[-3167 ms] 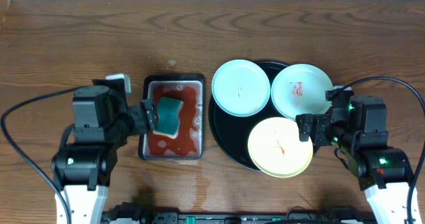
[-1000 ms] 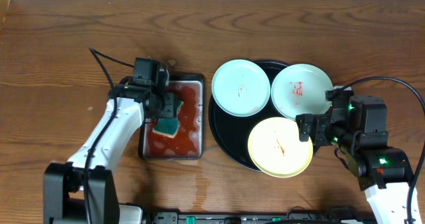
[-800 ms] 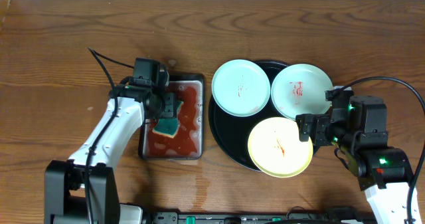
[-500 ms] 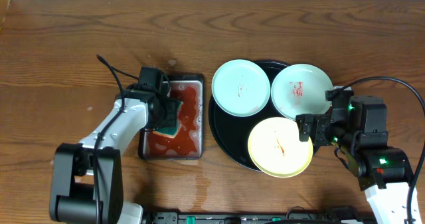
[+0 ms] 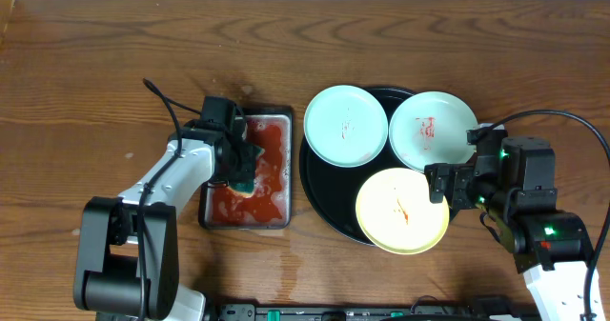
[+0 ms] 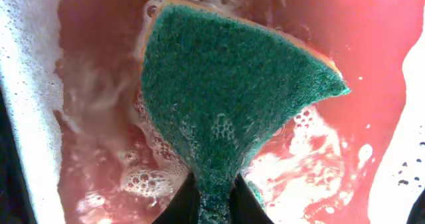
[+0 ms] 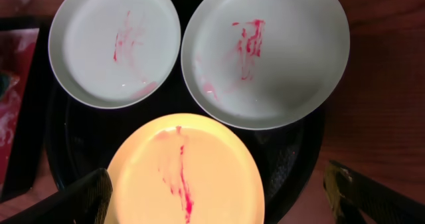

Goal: Clean dirty plates on tray and stack at the side
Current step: 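Grasp the green sponge with the left gripper in the soapy water, then move the right gripper to the yellow plate's edge and grip it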

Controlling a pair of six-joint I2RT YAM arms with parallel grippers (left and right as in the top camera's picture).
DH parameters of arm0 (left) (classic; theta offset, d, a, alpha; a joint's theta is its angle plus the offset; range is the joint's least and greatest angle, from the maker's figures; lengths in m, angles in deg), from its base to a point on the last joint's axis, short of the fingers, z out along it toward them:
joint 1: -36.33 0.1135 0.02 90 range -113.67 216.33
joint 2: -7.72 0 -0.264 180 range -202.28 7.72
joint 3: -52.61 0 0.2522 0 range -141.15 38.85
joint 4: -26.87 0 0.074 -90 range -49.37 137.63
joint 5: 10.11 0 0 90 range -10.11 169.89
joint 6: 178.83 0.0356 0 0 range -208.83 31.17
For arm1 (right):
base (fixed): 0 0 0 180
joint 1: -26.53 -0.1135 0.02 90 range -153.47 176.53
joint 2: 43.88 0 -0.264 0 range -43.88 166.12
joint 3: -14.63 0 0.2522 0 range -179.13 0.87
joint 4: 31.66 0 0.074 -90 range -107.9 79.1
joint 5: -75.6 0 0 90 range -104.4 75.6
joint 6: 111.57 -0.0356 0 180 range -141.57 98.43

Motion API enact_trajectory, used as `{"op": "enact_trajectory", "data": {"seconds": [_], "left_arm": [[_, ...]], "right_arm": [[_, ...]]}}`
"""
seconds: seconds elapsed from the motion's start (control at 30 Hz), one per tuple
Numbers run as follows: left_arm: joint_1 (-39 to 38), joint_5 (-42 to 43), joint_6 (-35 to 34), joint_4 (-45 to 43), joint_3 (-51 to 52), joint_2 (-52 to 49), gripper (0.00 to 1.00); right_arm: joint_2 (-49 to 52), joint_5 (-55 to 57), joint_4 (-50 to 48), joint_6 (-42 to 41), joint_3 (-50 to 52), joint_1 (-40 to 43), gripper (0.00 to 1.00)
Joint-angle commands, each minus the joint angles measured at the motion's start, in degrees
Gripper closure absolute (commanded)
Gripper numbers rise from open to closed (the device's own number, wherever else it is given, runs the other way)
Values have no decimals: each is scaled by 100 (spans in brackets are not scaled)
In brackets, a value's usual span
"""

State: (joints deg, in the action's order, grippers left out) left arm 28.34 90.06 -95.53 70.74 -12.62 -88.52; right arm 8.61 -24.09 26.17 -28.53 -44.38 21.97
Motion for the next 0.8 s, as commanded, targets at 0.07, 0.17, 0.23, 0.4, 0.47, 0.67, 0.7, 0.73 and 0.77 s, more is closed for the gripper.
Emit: {"op": "enact_trajectory", "data": {"seconds": [0.07, 0.17, 0.23, 0.4, 0.47, 0.67, 0.7, 0.73, 0.77], "left_arm": [[20, -160, 0, 168, 52, -4, 93], [17, -160, 0, 319, -33, 282, 93], [20, -160, -4, 389, -66, 564, 93], [17, -160, -203, 529, -63, 1237, 93], [17, -160, -404, 616, -63, 1434, 93], [17, -160, -612, 866, -46, 1532, 92], [17, -160, -612, 866, -26, 1532, 92], [17, -160, -612, 863, -9, 1530, 93], [17, -162, -610, 863, -2, 1526, 93]], "right_arm": [[50, -92, 17, 76, -92, 17, 1], [164, -105, 52, 57, -87, 17, 1], [291, -116, 59, 57, -79, 17, 1], [758, -133, 68, 59, -79, 17, 4], [1021, -136, 107, 57, -79, 13, 12], [1888, -304, 155, 59, -79, -4, 39], [2037, -302, 151, 59, -79, -4, 38], [2186, -295, 133, 61, -79, -4, 39], [2323, -278, 107, 59, -79, -4, 39]]}}
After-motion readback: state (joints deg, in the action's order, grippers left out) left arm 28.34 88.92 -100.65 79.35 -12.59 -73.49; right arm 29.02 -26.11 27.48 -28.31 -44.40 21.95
